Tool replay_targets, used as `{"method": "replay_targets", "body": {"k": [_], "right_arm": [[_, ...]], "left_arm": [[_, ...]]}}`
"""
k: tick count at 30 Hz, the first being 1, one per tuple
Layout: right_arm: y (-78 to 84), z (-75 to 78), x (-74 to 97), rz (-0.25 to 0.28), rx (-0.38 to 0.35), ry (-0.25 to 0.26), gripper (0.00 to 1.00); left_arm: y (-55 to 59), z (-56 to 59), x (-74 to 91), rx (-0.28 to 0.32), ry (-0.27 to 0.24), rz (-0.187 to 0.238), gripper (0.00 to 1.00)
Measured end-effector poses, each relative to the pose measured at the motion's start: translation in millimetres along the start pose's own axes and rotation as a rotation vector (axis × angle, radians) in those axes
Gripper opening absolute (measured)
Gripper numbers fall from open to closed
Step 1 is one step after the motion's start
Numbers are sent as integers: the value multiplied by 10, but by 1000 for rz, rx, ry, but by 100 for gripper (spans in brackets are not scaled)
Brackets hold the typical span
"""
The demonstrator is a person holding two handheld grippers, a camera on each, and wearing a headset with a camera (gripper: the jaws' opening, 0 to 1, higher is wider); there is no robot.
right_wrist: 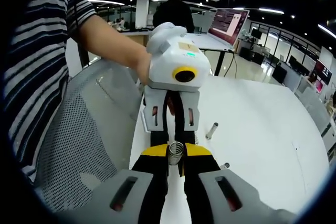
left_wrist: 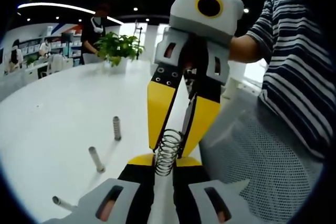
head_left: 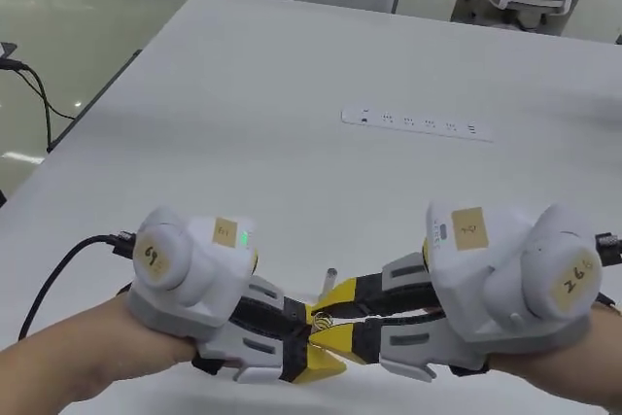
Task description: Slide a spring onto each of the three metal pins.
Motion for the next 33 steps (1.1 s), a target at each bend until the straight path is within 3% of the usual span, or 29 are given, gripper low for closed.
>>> {"method": "replay_targets", "body": {"k": [13, 33], "right_arm": [[16, 32, -9, -22, 12, 12, 7], [135, 131, 20, -49, 4, 45, 7]], "left_arm": [[44, -64, 111, 24, -45, -8, 13], [191, -200, 515, 91, -150, -10, 28]]}}
Point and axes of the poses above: the centre of the closed fingertips' face, and the gripper's own axes: x roughly backward along the fingers, z roughly to its right, y roughly out of its underside, the point moved 1 cm from there along x, roughly backward along the fingers, and after that the axes turned 3 degrees about -x, right-handed, at the moved point
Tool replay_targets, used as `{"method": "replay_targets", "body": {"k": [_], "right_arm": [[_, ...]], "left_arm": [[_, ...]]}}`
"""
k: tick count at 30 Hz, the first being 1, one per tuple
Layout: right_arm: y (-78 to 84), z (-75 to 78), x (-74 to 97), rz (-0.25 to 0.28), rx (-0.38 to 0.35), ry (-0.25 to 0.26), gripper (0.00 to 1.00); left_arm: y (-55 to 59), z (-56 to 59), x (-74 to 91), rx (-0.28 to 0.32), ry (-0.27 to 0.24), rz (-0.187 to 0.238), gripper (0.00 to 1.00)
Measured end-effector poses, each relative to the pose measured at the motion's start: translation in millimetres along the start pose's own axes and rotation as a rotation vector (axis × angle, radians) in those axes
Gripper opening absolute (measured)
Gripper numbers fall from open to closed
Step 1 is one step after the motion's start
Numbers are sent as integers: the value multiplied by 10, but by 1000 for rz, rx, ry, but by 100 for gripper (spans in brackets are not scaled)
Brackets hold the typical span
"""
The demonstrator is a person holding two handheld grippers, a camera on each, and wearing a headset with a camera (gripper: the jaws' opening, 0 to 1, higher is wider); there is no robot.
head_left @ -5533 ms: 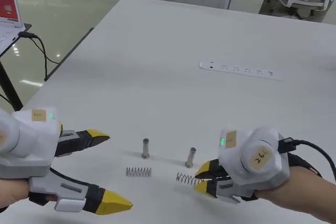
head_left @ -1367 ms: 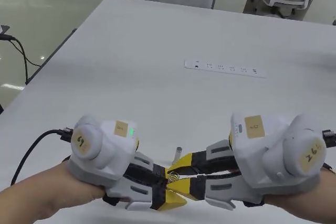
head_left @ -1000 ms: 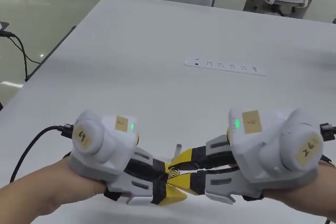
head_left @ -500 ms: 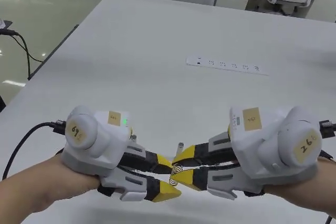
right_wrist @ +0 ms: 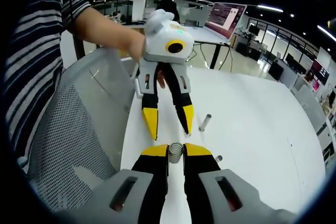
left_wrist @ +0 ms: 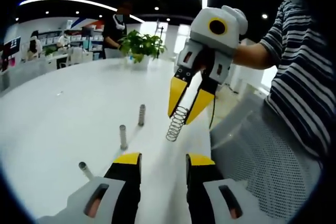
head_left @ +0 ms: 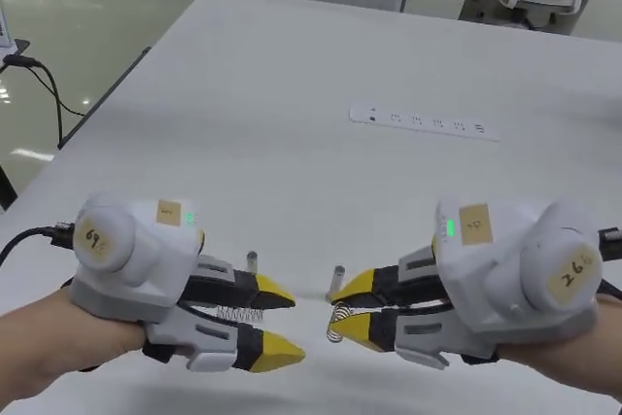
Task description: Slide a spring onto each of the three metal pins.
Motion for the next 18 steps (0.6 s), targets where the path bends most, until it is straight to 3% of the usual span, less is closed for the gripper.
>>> {"method": "replay_targets", "body": {"k": [10, 18], "right_arm": [[30, 43, 8, -7, -6, 13, 7], [51, 71, 14, -8, -15, 24, 7]], "left_arm": [[107, -126, 272, 37, -72, -1, 38], [197, -259, 501, 74, -152, 13, 52]]}}
Point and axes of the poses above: the centre of the closed fingertips' face, and the gripper's own axes: x roughly backward along the fingers, z roughly to its right, y roughly out of its underside, the point moved 1 cm from there along x, roughly backward along the fingers, and after that the axes turned 3 degrees about -x, right-handed, at the moved point
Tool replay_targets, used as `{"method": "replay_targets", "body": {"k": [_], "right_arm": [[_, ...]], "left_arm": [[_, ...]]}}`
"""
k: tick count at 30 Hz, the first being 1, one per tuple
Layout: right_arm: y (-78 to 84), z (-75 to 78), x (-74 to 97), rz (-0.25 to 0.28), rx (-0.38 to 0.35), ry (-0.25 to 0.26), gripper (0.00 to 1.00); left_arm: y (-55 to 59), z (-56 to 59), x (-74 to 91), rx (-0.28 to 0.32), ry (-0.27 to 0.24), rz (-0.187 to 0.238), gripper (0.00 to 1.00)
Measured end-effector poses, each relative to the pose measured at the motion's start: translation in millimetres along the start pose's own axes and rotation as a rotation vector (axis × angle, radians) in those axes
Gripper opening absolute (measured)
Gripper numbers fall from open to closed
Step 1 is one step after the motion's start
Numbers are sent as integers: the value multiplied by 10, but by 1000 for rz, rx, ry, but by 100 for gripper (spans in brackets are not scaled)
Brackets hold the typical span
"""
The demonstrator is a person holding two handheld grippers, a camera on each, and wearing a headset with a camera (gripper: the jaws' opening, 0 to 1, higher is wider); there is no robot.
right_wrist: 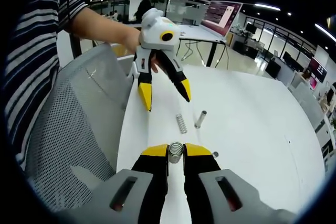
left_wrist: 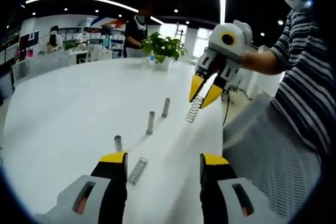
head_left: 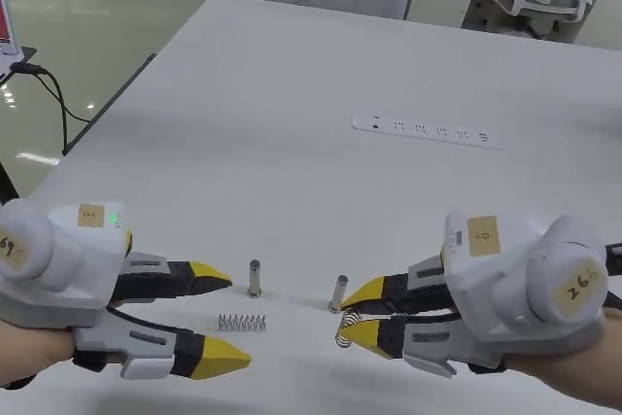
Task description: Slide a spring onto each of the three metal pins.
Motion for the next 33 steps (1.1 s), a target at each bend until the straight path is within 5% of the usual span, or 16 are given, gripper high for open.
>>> {"method": "replay_targets", "body": {"k": [13, 24, 33], "right_arm": [[18, 145, 34, 7, -41, 38, 7], [-9, 472, 45, 24, -114, 133, 7], [9, 670, 13, 27, -169, 180, 7]], "left_arm": [[112, -116, 200, 57, -66, 17, 79], [124, -171, 238, 75, -110, 31, 98], [142, -197, 265, 82, -127, 35, 98]]}}
Point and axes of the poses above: the centre of the closed fingertips' face, and the gripper's own axes: x roughly backward along the fingers, z roughly to its right, y roughly out of its underside, the point moved 1 cm from there along x, roughly backward along the fingers, and after that the axes turned 3 degrees about -x, right-handed, at the moved point
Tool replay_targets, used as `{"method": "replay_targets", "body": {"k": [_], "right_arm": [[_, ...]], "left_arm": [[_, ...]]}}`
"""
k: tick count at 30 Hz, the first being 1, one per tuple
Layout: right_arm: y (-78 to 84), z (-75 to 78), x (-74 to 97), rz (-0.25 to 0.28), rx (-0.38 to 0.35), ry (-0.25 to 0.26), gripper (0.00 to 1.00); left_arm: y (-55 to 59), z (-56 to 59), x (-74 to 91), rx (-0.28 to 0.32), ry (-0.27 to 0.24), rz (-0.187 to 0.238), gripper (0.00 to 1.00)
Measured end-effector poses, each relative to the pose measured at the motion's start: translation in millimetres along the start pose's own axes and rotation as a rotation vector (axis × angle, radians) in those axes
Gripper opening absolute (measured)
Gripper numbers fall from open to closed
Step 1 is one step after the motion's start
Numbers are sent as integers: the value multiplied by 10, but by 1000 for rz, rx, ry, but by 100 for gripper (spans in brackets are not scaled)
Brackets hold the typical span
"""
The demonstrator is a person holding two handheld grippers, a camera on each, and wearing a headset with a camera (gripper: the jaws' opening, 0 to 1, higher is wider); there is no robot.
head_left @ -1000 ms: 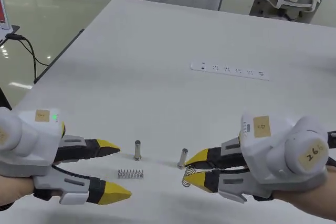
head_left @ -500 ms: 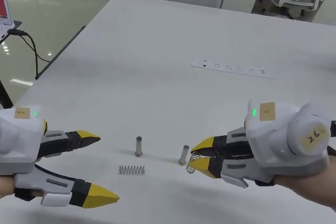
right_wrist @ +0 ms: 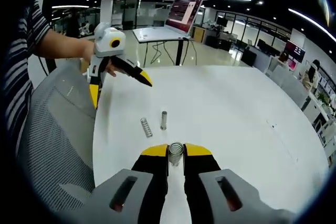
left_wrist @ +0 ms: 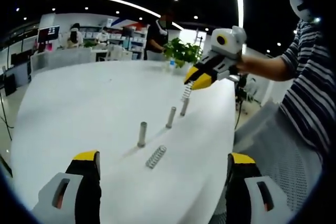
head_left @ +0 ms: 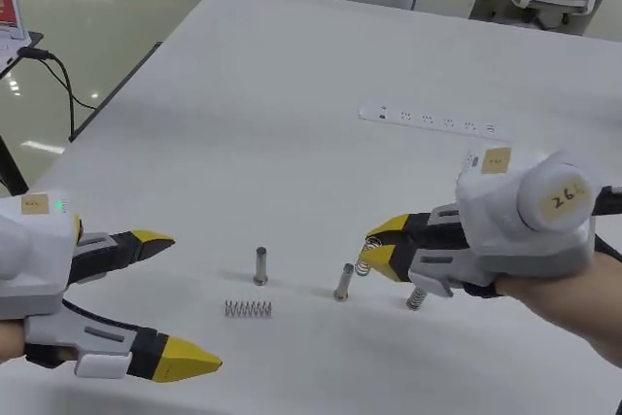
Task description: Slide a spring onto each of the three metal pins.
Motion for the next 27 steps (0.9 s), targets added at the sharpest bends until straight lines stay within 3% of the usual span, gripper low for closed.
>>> {"method": "replay_targets", "body": {"k": [11, 27], "right_arm": [[-17, 72, -122, 3, -30, 9, 7], [127, 83, -275, -33, -55, -2, 7]], "left_arm": [[-15, -37, 10, 4, -9, 4, 98], [-12, -45, 24, 8, -12, 5, 98]]}}
Point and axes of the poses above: the centre of the closed fingertips' face, and the gripper's own axes: x roughly backward along the fingers, z roughly to its right, y roughly out of its underside, the point moved 1 cm from there along x, roughly backward along the fingers, and after that the axes turned 3 degrees about -x, right-handed, at the moved point
